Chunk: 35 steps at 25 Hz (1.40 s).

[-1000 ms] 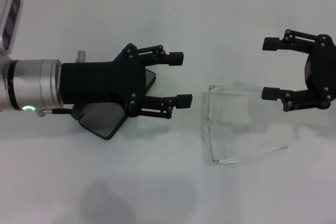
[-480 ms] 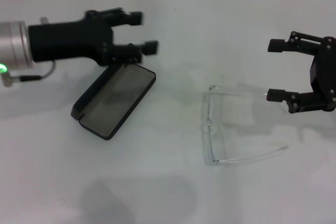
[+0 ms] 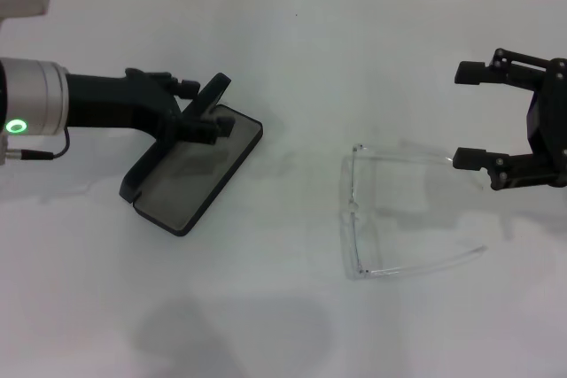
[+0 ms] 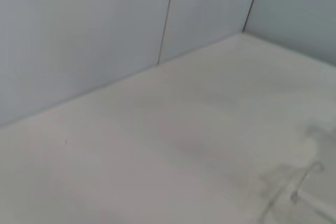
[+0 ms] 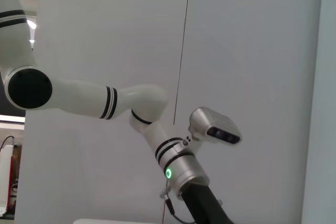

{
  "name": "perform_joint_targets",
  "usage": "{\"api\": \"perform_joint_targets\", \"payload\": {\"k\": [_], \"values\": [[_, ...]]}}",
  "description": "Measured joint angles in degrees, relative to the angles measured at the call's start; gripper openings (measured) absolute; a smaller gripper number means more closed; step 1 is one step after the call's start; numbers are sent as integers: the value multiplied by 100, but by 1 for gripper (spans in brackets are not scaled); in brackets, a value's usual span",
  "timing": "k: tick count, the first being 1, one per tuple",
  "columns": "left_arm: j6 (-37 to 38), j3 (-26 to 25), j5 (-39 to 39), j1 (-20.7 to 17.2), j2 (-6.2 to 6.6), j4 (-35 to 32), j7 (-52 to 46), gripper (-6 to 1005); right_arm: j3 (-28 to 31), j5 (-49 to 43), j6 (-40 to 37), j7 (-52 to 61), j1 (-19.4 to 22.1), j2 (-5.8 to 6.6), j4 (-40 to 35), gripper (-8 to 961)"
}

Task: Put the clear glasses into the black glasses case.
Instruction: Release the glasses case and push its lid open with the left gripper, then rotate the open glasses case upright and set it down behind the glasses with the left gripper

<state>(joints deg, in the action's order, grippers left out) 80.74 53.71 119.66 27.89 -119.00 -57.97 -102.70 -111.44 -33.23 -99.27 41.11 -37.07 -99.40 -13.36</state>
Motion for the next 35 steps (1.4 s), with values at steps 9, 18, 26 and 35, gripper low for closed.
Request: {"api": "perform_joint_targets", "payload": {"k": [9,18,26,35], "values": [[-429,16,294,-19,-47,37,-180,861,-4,0,30,-7,-13,-21,0,871],[-458,82,555,-36,-66,50,-185,802,-1,0,32,-7,-1,-26,0,871],[-464,87,558,-10,-41,22,-178,541,0,0,33,-10,-19,-45,0,871],[-464,78,564,182,-3,-56,-20,331,0,1,8,-119,4,-88,-8,870]]}}
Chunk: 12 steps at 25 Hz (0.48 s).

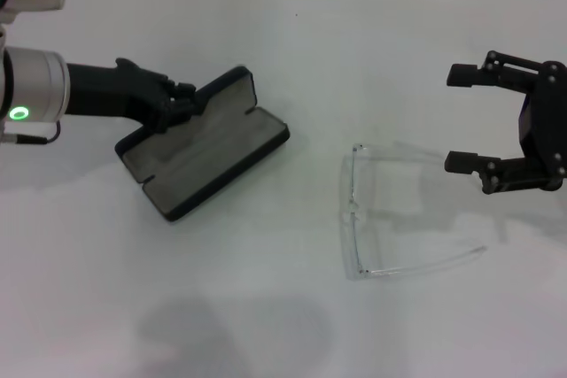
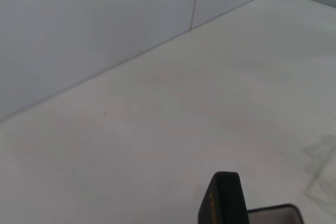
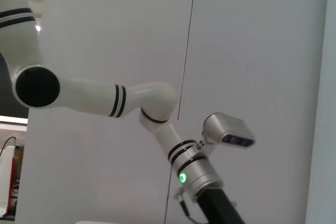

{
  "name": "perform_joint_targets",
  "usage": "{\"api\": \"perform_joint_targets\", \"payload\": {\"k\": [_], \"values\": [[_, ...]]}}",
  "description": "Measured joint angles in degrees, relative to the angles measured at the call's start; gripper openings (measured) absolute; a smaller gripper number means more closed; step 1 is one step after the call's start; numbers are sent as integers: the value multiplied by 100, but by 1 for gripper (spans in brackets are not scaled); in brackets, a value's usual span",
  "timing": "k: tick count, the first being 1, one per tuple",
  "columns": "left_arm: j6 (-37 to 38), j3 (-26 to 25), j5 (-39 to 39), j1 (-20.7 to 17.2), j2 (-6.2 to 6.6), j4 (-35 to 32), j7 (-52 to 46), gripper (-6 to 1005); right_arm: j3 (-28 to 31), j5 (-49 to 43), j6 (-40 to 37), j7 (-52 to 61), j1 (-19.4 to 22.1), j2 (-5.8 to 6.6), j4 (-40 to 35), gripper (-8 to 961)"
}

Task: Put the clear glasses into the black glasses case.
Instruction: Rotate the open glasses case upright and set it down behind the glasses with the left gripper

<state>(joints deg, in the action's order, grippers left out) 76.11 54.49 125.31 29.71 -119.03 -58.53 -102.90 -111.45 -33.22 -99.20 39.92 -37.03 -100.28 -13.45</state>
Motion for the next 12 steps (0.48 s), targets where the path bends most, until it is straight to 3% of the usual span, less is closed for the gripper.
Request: {"api": "perform_joint_targets", "payload": {"k": [3,8,12], "values": [[-65,-4,-47,98,-5,-99,191,246,-9,-50,-5,-106,14,-38,0,870],[-128,52,-62,446,-39,-74,723,227,2,-502,7,-197,13,-123,-73,870],[-229,373,-148,768,-55,11,1196,218,-3,-775,53,-400,20,-236,-123,870]]}}
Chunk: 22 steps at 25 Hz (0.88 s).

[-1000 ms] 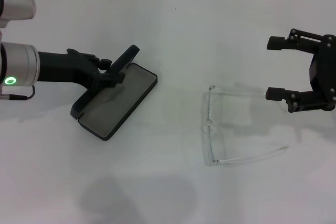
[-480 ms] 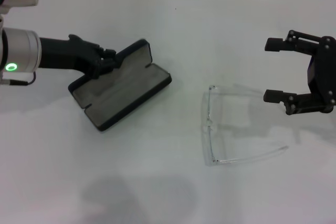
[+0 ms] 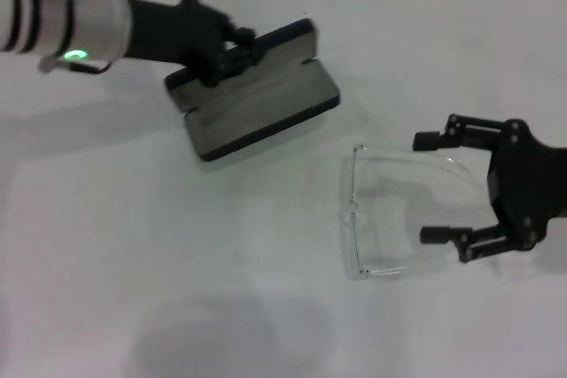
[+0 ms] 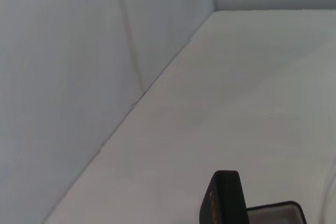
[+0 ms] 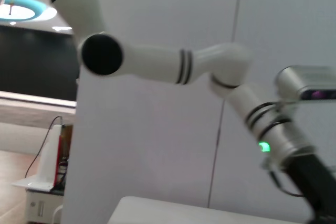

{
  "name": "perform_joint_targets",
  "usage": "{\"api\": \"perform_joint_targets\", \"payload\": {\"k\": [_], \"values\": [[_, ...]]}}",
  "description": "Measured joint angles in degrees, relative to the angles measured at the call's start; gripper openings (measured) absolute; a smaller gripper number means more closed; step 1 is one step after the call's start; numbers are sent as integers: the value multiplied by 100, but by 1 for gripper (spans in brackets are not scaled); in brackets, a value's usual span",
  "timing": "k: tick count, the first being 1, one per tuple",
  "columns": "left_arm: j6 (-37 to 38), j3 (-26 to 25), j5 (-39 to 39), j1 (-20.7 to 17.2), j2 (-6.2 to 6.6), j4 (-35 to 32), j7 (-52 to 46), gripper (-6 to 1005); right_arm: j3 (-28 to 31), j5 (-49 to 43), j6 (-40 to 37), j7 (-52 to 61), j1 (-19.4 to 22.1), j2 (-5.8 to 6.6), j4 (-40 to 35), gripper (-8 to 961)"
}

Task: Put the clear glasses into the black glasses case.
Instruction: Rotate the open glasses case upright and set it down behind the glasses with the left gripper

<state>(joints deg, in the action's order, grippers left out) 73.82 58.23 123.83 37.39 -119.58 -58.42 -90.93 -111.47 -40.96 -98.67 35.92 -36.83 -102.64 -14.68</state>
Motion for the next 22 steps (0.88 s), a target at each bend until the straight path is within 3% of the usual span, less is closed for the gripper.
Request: {"api": "perform_joint_targets", "payload": {"k": [5,9,14,22], "values": [[-780,919,-191,324,-6,272,591,213,7,-242,128,-466,102,-171,67,870],[-1180,1551,-165,686,-6,545,633,214,12,-314,164,-524,170,-208,52,870],[-1192,1923,-175,943,-9,740,640,215,10,-322,172,-509,201,-227,93,870],[-1196,2155,-212,881,-13,667,601,221,14,-325,101,-489,354,-168,63,869]]}}
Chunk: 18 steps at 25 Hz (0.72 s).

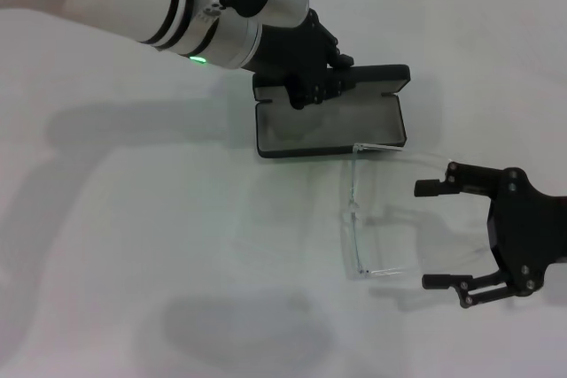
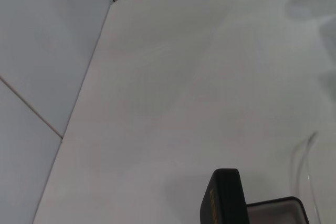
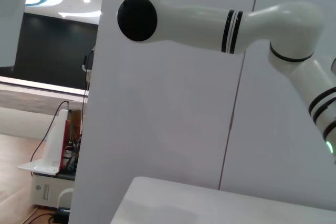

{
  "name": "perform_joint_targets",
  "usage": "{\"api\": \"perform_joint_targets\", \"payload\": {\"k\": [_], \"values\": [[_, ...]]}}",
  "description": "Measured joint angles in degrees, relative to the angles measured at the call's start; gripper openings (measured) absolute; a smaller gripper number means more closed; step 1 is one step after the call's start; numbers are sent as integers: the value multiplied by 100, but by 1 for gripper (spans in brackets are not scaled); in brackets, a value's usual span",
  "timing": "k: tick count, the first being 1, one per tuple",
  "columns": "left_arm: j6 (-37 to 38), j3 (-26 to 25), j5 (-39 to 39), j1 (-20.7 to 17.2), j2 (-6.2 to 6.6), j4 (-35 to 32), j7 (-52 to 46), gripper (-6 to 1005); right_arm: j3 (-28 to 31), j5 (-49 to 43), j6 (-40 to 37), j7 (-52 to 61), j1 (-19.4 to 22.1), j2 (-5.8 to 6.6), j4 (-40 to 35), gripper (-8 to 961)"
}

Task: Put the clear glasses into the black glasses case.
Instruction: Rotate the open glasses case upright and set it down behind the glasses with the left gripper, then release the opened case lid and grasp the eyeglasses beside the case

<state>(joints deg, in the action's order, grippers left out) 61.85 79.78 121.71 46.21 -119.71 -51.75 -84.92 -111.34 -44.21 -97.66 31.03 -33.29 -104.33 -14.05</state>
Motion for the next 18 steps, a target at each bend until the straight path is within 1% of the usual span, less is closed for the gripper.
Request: {"api": "perform_joint_targets", "payload": {"k": [6,10,11,13,15,17,18], "values": [[12,179,0,-255,-6,-363,-121,281,-6,0,-8,8,37,3,-11,869],[48,312,-167,-543,-14,-749,-154,321,-8,0,-8,14,40,-8,-4,869],[55,311,-209,-563,-14,-771,-152,362,0,3,3,14,40,-13,-4,869],[113,285,-626,-729,-14,-928,-92,443,107,10,29,9,43,-21,-11,869],[173,207,-1195,-932,-2,-1040,62,451,332,11,28,9,39,-26,-30,869],[373,-43,-2124,-1268,9,-1101,449,460,484,-27,-22,92,0,10,-172,869],[534,-212,-2585,-1444,9,-1080,674,464,525,-134,-35,206,-24,81,-379,869]]}}
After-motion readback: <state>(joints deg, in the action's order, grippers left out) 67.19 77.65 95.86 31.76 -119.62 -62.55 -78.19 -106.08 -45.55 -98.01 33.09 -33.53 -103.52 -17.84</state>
